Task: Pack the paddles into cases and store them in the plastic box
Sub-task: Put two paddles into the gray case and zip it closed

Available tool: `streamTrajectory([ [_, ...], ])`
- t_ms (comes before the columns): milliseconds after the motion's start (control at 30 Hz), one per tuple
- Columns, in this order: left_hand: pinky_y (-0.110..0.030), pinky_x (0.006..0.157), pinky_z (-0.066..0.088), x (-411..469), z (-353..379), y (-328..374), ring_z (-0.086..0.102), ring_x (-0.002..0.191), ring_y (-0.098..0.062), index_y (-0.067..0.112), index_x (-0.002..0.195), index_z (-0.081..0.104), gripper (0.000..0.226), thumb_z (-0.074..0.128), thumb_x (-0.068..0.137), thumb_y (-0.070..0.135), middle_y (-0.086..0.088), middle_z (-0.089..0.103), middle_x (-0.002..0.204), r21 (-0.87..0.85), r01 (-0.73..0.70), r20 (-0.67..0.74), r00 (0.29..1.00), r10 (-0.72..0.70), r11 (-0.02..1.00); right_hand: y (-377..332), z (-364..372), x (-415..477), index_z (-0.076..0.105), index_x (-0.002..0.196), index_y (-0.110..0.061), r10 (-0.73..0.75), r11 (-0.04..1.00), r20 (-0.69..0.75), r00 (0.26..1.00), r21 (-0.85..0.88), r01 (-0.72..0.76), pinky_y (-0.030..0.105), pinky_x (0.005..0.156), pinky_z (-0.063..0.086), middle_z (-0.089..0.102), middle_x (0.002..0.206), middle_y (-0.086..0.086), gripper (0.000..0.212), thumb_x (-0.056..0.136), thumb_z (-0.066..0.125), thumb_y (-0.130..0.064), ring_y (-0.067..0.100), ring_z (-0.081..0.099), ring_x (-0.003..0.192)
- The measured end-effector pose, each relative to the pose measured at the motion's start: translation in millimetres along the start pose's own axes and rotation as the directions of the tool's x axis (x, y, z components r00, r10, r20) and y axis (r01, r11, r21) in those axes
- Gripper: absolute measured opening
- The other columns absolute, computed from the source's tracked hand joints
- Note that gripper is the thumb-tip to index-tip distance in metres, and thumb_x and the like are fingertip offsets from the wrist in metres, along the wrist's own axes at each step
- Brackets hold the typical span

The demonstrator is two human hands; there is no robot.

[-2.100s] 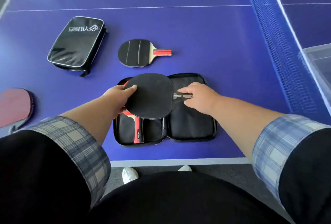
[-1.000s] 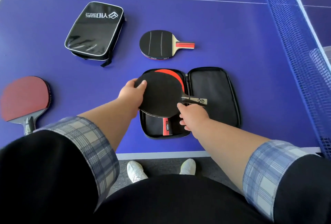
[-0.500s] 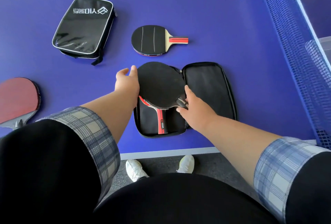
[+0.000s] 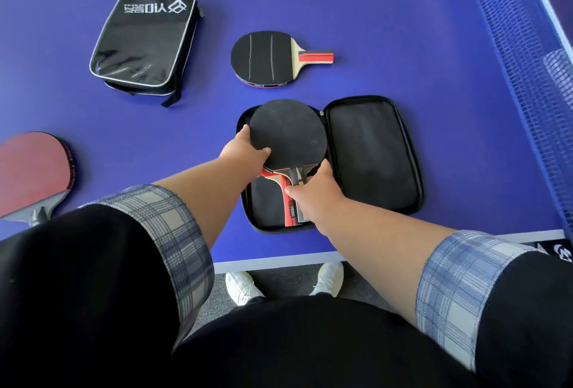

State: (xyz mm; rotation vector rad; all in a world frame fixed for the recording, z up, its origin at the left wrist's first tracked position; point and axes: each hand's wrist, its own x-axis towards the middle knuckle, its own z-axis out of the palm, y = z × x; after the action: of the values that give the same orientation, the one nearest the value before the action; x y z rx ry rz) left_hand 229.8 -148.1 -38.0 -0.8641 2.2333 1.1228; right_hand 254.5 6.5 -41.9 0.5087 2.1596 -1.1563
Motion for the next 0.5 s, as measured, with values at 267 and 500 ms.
streamTrajectory([
  [267,-0.045,0.088,0.056,1.6,-0.8,-6.4,0.062,0.099,-0.031,0.035,0.158,0.012,0.071,0.053,0.099,0.037,-0.011,0.044,0.143,0.066,0.025,-0.063,0.998,-0.021,0.997,7.1,-2.9,-1.5,0.037,0.134,-0.016,0.015,0.999,0.053,0.998,0.039,-0.017,0.026,0.062,0.051,0.064,0.110,0.010,0.068,0.081,0.079,-0.017,0.020,0.064,0.090],
  [500,-0.046,0.095,0.052,6.2,0.5,-8.8,0.061,0.103,-0.034,0.028,0.157,0.023,0.069,0.058,0.097,0.032,-0.012,0.040,0.143,0.030,0.036,-0.093,0.995,-0.033,0.999,-8.8,-5.9,14.7,0.006,0.158,-0.026,-0.100,0.991,-0.087,0.991,-0.093,0.092,0.035,0.104,0.041,0.029,0.153,0.006,0.104,0.080,0.074,-0.043,0.024,0.048,0.127],
])
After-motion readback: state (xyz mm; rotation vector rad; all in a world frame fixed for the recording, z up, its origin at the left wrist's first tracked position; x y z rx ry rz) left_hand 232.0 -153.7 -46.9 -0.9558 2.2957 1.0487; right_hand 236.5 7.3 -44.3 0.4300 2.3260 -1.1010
